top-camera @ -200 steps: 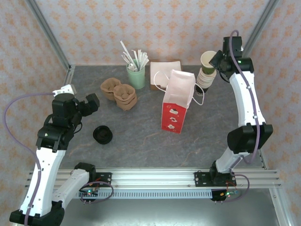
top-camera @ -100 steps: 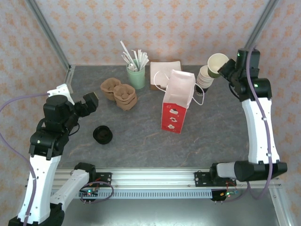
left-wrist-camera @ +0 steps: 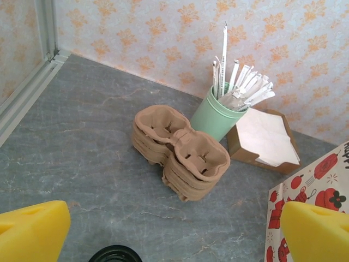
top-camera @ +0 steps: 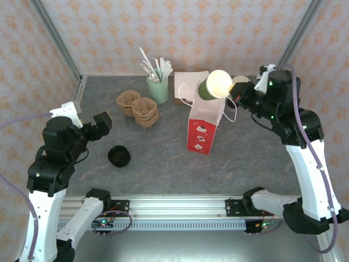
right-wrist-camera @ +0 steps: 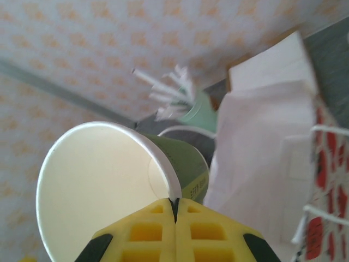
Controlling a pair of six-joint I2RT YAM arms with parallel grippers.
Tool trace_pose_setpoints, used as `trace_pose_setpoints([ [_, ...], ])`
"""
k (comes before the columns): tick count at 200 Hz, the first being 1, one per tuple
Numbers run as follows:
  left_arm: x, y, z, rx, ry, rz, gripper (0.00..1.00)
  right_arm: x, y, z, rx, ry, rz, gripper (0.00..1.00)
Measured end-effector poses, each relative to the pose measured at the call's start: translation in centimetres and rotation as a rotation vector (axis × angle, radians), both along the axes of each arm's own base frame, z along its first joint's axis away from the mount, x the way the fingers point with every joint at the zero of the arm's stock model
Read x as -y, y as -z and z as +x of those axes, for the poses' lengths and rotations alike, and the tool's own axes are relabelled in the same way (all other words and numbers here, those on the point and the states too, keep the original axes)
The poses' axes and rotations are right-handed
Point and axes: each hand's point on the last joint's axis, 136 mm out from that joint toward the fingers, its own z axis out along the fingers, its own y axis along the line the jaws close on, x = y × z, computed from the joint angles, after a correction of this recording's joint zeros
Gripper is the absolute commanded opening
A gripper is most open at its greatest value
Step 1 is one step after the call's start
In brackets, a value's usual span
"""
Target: Pack the takeout coffee
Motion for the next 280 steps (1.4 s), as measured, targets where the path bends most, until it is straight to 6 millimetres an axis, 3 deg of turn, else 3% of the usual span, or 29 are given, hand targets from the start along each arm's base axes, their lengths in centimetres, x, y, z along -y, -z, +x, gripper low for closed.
trace_pose_setpoints([
  [28, 0.0, 0.4, -0.7, -0.014, 0.005, -0.002, 1.0, -4.7, 0.4, -2.5, -0.015, -0.151, 0.016, 0.0],
  [48, 0.0, 1.1, -1.0, -0.04, 0.001, -0.006, 1.0, -8.4, 2.2, -4.1, -0.048, -0.257, 0.003, 0.0],
  [80, -0.1, 3.4, -1.3, -0.111, -0.01, -0.018, 1.0, -14.2, 7.5, -4.9, -0.13, -0.354, -0.061, 0.0],
  [101, -0.1, 5.2, -1.4, -0.159, -0.017, -0.025, 1.0, -16.8, 11.7, -4.9, -0.189, -0.378, -0.108, 0.0],
  [153, -0.1, 9.8, -2.1, -0.248, -0.037, -0.048, 1.0, -21.0, 19.2, -4.5, -0.251, -0.379, -0.181, 0.0],
  [183, 0.0, 12.6, -2.1, -0.312, -0.05, -0.063, 1.0, -21.8, 23.2, -3.6, -0.288, -0.354, -0.236, 0.0],
  [251, -0.2, 16.2, -2.2, -0.394, -0.123, -0.131, 1.0, -22.9, 26.0, -2.0, -0.282, -0.316, -0.268, 0.0],
  [280, -0.4, 18.6, -2.1, -0.47, -0.18, -0.158, 0.97, -23.0, 27.5, -1.5, -0.29, -0.296, -0.299, 0.0],
])
